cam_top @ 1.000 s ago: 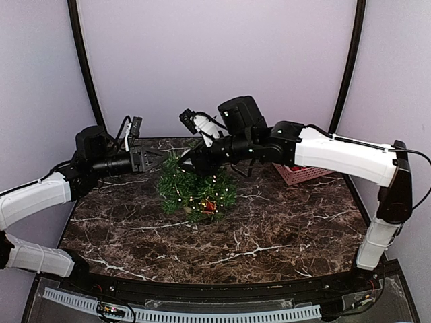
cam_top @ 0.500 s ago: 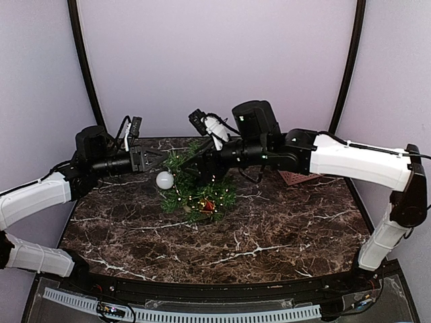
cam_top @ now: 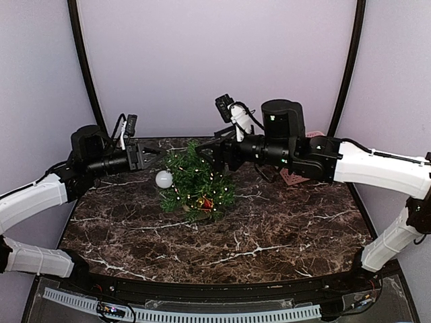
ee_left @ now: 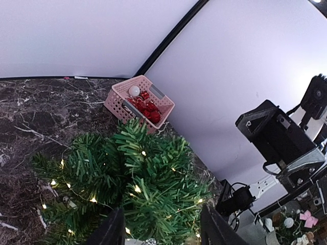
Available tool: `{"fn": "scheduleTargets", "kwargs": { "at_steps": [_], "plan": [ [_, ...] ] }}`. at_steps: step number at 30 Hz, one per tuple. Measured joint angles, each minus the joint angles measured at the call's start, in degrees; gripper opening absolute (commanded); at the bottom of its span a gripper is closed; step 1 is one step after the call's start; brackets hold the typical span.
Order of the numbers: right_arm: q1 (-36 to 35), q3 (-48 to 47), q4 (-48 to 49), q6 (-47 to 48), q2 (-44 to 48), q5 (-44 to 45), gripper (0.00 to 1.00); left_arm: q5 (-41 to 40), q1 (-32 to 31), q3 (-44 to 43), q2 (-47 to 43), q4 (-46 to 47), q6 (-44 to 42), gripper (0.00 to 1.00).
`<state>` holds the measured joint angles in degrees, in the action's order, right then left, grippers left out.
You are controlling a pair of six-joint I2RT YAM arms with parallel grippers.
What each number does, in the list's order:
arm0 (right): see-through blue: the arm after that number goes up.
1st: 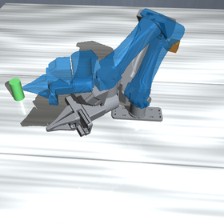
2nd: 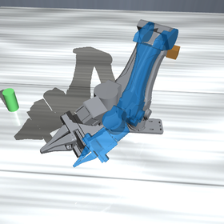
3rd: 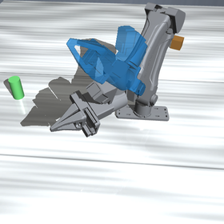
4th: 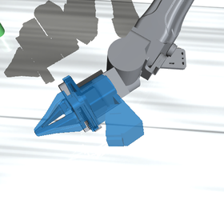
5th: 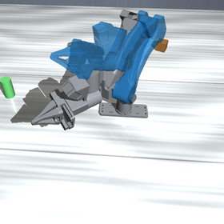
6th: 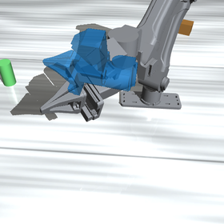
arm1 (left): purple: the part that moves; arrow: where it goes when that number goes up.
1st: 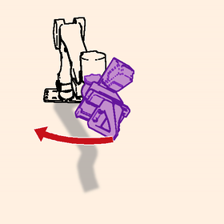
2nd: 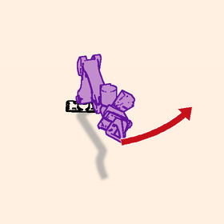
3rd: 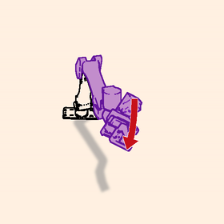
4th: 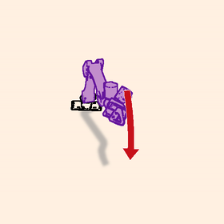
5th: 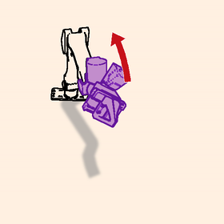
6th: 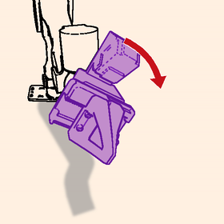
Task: Decorate the small christmas tree
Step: Hang the ornament ball on the branch, then pick up the ornament ball from the bin.
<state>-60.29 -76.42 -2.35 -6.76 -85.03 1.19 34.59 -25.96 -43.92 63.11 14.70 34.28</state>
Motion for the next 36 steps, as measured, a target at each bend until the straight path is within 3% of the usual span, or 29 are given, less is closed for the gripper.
{"fn": "scheduleTargets", "kwargs": {
  "at_steps": [3, 5, 11, 16, 22, 30, 36],
  "plan": [
    [0.0, 1.0, 0.6, -0.4, 0.9, 2.0, 0.83, -2.0, 0.0, 0.0, -2.3, -1.7, -0.7, 0.65],
    [0.0, 1.5, 0.6, -1.0, 1.8, 4.3, 0.86, -4.2, 0.0, -0.3, -4.0, -4.0, -1.6, 0.77],
    [2.2, 1.7, -1.5, -3.3, 5.8, 11.3, 0.87, -9.2, 2.4, -5.4, -6.7, -16.3, -5.8, 0.83],
    [13.0, 1.7, -6.4, -7.1, 7.9, 14.3, 0.84, -8.1, 14.1, -10.2, -6.1, -24.7, -9.8, 0.84],
    [28.2, 3.3, -12.0, -9.1, 7.2, 15.8, 0.81, -4.4, 25.8, -13.6, -1.3, -28.2, -13.5, 0.84],
    [44.1, 2.3, -13.2, -8.3, -5.1, 14.0, 0.73, -9.3, 29.7, -13.9, 1.5, -28.0, -20.4, 0.83],
    [50.2, -6.8, -13.6, -8.0, -21.4, 12.2, 0.61, -17.2, 29.7, -9.6, -1.8, -25.0, -25.0, 0.83]
  ]
}}
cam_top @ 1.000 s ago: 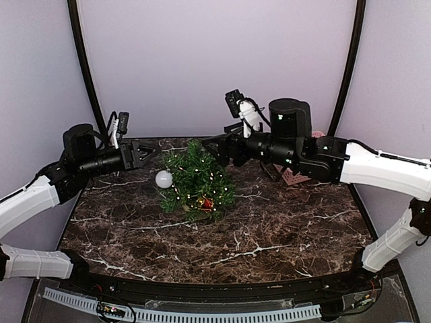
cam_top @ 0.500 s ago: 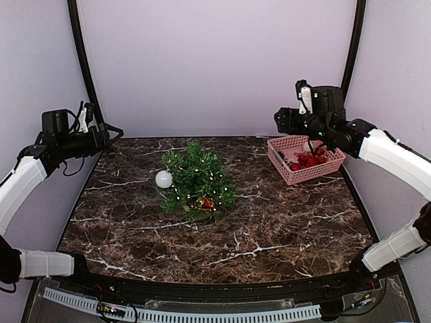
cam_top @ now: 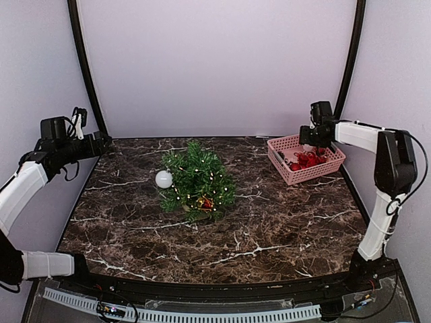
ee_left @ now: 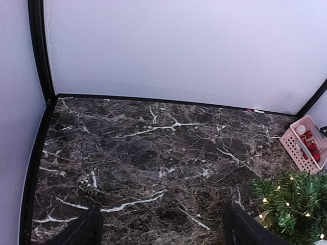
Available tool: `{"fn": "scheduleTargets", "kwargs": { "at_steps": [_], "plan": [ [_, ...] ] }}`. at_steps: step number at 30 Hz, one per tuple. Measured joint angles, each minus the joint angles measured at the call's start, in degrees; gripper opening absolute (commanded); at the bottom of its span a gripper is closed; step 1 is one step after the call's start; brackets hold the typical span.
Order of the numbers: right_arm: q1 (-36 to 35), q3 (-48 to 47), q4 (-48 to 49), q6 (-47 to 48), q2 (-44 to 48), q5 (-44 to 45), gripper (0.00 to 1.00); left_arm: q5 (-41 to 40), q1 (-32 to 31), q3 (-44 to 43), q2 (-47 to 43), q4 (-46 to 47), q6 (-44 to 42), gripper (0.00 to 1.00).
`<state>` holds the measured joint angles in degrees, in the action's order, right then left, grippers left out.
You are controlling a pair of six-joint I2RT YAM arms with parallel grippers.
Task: Decorate the small christmas tree
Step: Pick up the ornament ball from the bin.
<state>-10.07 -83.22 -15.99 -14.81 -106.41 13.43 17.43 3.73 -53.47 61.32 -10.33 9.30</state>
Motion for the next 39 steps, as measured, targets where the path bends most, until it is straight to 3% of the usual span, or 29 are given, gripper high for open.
{"fn": "scheduleTargets", "kwargs": {
  "at_steps": [7, 17, 32, 39],
  "plan": [
    [2.2, -11.6, 0.5, -1.7, -13.9, 1.4, 0.6, -3.7, 0.0, 3.7, -1.0, 1.6, -2.1, 0.83],
    [3.1, -22.9, 0.9, -3.3, -26.1, 5.7, 0.57, -4.7, 0.2, 3.7, -0.4, 2.1, -3.1, 0.83],
    [6.4, -37.2, -5.1, -5.4, -35.3, 7.2, 0.56, -4.1, 0.2, 3.7, -0.4, 2.1, -3.1, 0.83],
    [6.8, -38.8, -6.9, -6.0, -36.2, 4.9, 0.56, -3.5, 0.2, 3.7, -0.4, 2.1, -3.1, 0.83]
  ]
}}
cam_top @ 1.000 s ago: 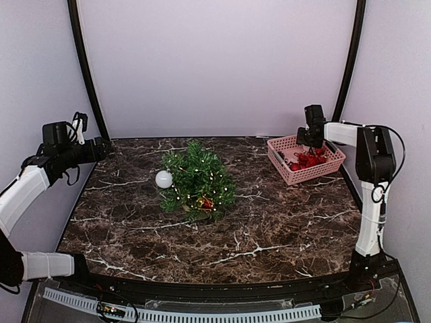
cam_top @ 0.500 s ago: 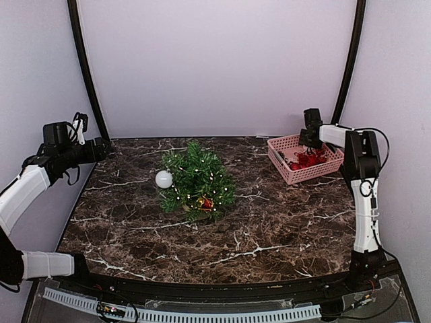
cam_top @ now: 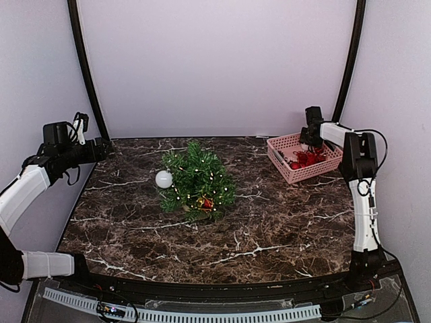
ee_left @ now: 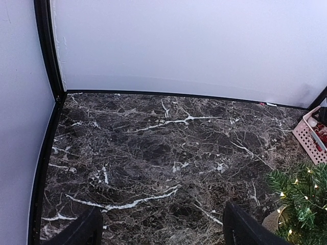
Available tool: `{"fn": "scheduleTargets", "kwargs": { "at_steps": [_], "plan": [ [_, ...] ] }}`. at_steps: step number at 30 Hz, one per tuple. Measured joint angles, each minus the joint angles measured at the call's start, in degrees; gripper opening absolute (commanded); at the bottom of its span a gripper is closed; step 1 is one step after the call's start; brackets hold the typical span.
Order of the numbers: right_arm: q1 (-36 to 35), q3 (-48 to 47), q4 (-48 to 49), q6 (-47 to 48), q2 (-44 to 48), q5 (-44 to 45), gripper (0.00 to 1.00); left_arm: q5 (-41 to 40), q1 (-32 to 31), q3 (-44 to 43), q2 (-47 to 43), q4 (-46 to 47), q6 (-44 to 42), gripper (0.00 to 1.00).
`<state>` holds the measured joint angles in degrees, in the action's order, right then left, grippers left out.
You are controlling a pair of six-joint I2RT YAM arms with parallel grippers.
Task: Decorate the small christmas tree
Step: Pick up the ornament ball from the bin.
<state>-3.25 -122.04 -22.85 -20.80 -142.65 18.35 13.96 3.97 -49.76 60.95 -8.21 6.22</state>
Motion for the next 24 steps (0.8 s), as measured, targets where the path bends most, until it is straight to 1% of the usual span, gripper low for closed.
{"fn": "scheduleTargets", "kwargs": {
  "at_steps": [9, 14, 16, 18, 19, 24],
  "plan": [
    [0.0, -1.0, -1.7, 1.7, -1.5, -5.9, 0.55, 0.3, 0.0, 0.0, 0.0, 0.0, 0.0, 0.83],
    [0.1, -2.8, -3.1, 2.3, -2.1, -7.3, 0.5, 0.4, 0.0, 0.0, 0.0, 0.0, 0.0, 0.83],
    [0.3, -3.6, -3.4, 2.3, -2.4, -7.8, 0.5, 0.4, 0.0, 0.0, 0.0, 0.0, 0.0, 0.83],
    [0.3, -4.0, -3.6, 2.3, -2.6, -8.1, 0.54, 0.4, 0.0, 0.0, 0.0, 0.0, 0.0, 0.83],
    [0.4, -4.0, -3.6, 2.4, -2.6, -8.2, 0.55, 0.4, 0.0, 0.0, 0.0, 0.0, 0.0, 0.83],
    [0.5, -4.4, -4.2, 2.5, -3.0, -8.6, 0.49, 0.5, 0.0, 0.0, 0.0, 0.0, 0.0, 0.83]
  ]
}}
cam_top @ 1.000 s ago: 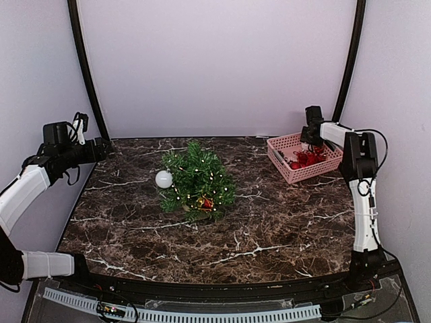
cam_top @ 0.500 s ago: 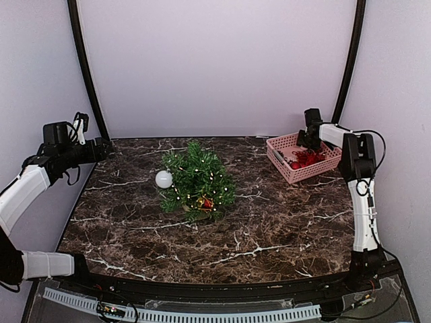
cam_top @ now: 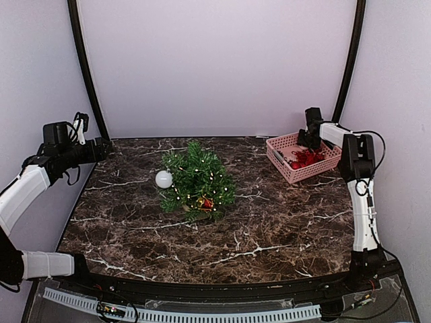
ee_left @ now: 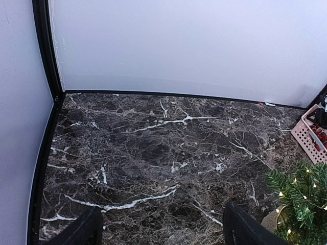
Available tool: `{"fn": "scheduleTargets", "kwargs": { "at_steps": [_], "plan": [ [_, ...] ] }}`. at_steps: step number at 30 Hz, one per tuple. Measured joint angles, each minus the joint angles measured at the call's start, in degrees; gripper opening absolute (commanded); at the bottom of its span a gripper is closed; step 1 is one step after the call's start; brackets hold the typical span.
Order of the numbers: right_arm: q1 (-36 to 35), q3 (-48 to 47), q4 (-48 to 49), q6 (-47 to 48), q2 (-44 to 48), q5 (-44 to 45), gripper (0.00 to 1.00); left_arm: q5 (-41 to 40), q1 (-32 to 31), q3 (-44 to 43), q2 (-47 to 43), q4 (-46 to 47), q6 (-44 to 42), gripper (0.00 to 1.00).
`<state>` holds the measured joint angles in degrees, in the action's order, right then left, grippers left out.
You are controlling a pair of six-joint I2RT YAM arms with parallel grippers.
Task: Decorate the small christmas tree
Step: Pick up the ornament ball from the bin.
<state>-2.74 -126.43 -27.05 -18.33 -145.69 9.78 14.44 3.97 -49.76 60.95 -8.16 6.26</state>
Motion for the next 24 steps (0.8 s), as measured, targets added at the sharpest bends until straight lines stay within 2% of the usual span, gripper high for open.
{"fn": "scheduleTargets", "kwargs": {
  "at_steps": [3, 10, 17, 24],
  "plan": [
    [0.0, 0.9, 1.2, 0.2, 0.2, -0.1, 0.47, 0.1, 0.0, 0.0, 0.0, 0.0, 0.0, 0.83],
    [0.0, 15.3, 9.5, -0.4, 7.8, -0.8, 0.46, 0.0, 0.0, 0.0, 0.0, 0.4, 0.0, 0.83],
    [-0.2, 31.9, 17.0, -2.2, 21.7, -0.9, 0.46, 0.0, 0.0, 0.0, -0.1, 0.8, 0.0, 0.83],
    [-1.8, 40.5, 23.8, -3.2, 34.8, 0.5, 0.46, 0.4, 0.0, 0.0, -1.7, 0.8, -0.1, 0.82]
  ]
}}
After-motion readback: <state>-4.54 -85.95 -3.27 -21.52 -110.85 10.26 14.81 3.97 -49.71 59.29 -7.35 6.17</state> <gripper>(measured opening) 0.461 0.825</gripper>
